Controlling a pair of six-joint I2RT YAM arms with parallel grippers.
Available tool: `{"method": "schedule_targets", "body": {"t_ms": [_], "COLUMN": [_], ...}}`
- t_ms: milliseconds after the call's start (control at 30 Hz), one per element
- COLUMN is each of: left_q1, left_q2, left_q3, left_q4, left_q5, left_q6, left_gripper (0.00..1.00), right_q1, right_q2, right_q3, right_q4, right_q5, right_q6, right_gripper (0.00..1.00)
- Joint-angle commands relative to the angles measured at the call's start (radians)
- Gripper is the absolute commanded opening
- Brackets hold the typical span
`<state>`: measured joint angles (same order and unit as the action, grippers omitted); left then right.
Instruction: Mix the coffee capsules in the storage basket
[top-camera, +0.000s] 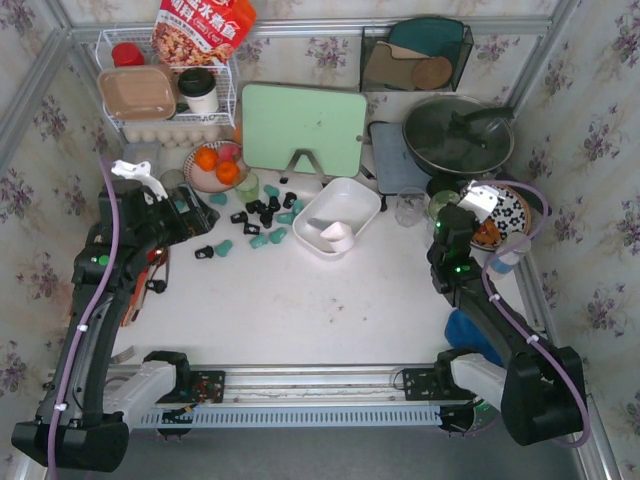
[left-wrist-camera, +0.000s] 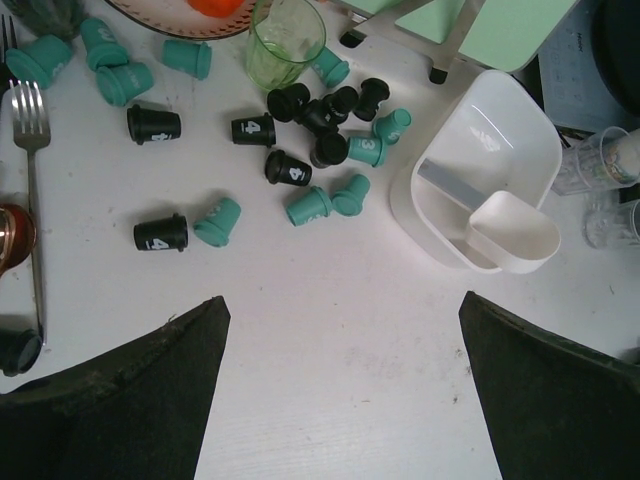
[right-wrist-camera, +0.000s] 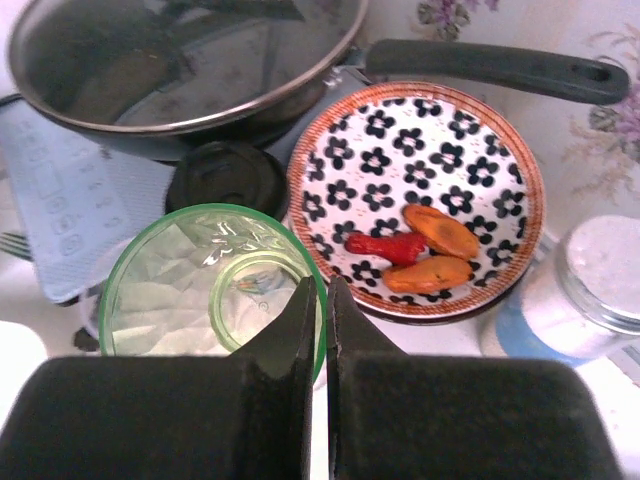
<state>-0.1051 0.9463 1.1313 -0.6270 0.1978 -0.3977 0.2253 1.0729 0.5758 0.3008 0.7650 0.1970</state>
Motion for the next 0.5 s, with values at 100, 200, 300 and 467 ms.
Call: {"method": "schedule_targets", "body": {"t_ms": [100,200,300,467], "left_q1": [0.001,0.001,0.001,0.001], "left_q2": [-0.001,-0.004,-0.003,-0.004], "left_q3": [-0.002,-0.005,-0.004,-0.002], "left_q4": [0.023,0.023,0.024,0.026], "left_q5": [0.020,0.011,0.016,0.035], "left_q6": [-0.012,-0.010,-0.013,-0.019], "left_gripper": [1.00,1.00,1.00,1.00], "right_q1": [-0.088,-0.089,-0.107,-0.145], "right_q2": [0.025,0.001,-0.043,-0.069], "right_q3": [-0.014,-0.028,-0.066,-0.099], "right_q4": [-0.012,-0.015,0.004,-0.051], "right_q5": [-0.027,0.020,0.081,0.107], "right_q6": [0.071,0.080,0.091,0.142], "right_gripper": [0.00,0.00,0.00,0.00]}}
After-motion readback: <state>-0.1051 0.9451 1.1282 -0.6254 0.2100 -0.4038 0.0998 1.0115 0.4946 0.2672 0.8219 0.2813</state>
